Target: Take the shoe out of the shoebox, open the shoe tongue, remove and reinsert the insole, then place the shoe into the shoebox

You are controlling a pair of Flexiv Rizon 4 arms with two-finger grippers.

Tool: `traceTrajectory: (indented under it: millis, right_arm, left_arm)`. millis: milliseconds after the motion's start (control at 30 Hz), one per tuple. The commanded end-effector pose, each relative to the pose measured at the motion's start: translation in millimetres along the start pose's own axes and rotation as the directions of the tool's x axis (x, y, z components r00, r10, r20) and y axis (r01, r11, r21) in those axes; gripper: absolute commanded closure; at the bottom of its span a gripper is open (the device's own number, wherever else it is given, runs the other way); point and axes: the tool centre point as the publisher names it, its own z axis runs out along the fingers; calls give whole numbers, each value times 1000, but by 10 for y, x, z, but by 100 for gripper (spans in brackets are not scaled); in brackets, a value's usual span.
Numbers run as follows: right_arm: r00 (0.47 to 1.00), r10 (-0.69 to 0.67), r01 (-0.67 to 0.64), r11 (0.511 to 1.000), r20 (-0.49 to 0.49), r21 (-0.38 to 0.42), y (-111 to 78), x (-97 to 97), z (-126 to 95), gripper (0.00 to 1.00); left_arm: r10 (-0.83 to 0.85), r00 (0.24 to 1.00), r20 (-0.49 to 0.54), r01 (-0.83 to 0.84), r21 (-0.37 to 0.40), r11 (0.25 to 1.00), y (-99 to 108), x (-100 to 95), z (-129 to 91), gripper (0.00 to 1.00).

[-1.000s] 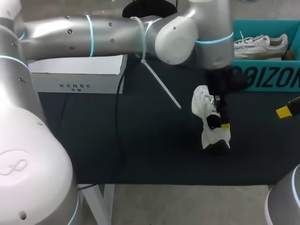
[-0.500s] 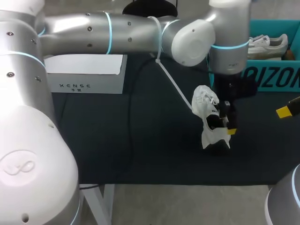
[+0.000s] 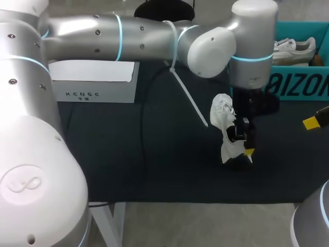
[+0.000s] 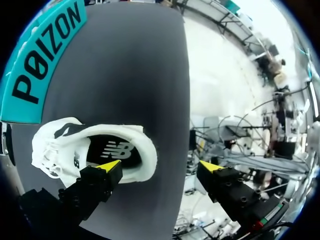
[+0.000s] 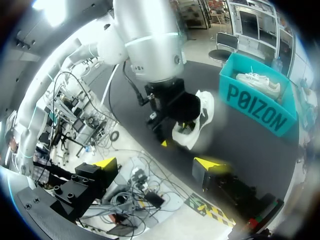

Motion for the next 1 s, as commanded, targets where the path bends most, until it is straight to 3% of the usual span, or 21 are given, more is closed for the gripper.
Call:
traceTrajectory:
  millis: [33,400,467,500,1000]
  right_arm:
    - [1000,1,0,999,12,-42,-103,50,-5,0]
    - [1000,1,0,999,12,-42,-103,50,-5,0]
    - [1000,1,0,999,12,-42,-103,50,-5,0]
    - [1000,1,0,999,12,-42,-103,50,-5,0]
    - [1000,1,0,999,12,-42,-103,50,-5,0]
  left_arm:
    - [-3,1000,10,3,-5,1000,10,32,80,0]
    - [-1,1000,20,2,-18,1000,22,13,214,0]
    - [1,1000,26,0,-20,1000,21,10,229,62]
    - [5,1000,29,-5,-19,1000,16,1,244,100]
    - [9,999,52,-7,-31,999,0,-88,299,100]
